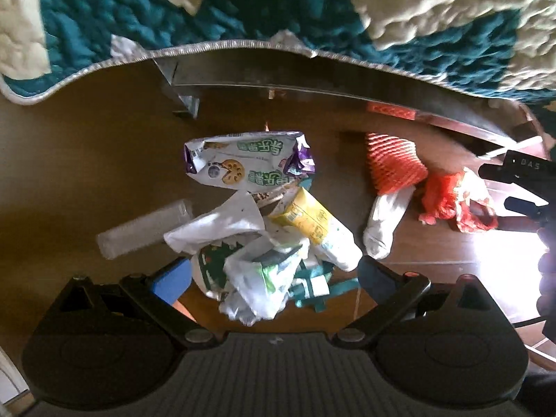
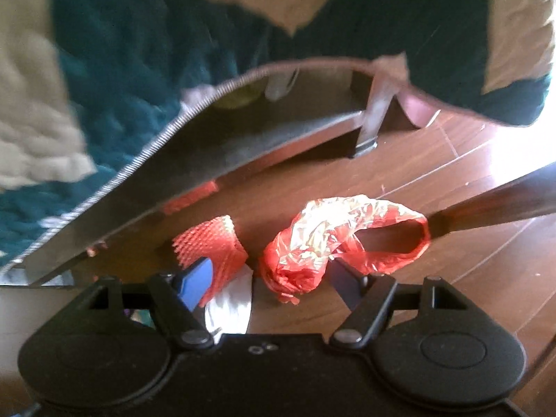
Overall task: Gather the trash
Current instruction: 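Lower the left tool toward the white plastic bags while the right tool lowers toward the red bag, then close the left tool on the white plastic bag while the right tool grasps the red plastic bag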
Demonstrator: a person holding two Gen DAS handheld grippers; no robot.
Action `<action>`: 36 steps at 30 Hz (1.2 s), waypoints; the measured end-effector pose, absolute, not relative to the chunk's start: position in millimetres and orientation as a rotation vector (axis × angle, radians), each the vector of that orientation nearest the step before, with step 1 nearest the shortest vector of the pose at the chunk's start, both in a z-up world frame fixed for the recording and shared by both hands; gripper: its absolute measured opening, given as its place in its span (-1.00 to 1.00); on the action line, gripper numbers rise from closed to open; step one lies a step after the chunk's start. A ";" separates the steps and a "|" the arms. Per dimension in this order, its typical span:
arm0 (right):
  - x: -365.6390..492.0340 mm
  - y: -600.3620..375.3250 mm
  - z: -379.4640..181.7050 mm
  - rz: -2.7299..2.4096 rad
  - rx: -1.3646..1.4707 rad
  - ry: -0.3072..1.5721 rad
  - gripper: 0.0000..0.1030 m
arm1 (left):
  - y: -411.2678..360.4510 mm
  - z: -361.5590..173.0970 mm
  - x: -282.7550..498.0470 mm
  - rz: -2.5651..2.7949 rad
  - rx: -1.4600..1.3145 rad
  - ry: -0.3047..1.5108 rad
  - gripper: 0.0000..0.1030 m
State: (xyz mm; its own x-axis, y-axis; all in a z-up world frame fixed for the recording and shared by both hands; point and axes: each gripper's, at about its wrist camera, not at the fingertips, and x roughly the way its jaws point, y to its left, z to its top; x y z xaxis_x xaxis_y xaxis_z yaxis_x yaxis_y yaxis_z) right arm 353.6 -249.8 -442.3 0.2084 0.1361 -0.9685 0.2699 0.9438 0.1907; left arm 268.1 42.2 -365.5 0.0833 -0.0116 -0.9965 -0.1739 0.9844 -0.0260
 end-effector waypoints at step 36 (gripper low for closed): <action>385.2 -243.1 -536.0 -0.149 0.223 1.464 -0.52 | 43.3 -479.5 274.4 0.188 -0.296 1.685 -0.33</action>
State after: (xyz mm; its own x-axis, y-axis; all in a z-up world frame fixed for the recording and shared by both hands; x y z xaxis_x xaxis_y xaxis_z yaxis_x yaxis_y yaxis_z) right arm 385.2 -243.1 -536.0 0.1029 0.0352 -0.9941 0.2351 0.9702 0.0587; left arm 274.4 43.3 -479.5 -0.1159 -0.0858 -0.9896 -0.3013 0.9524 -0.0473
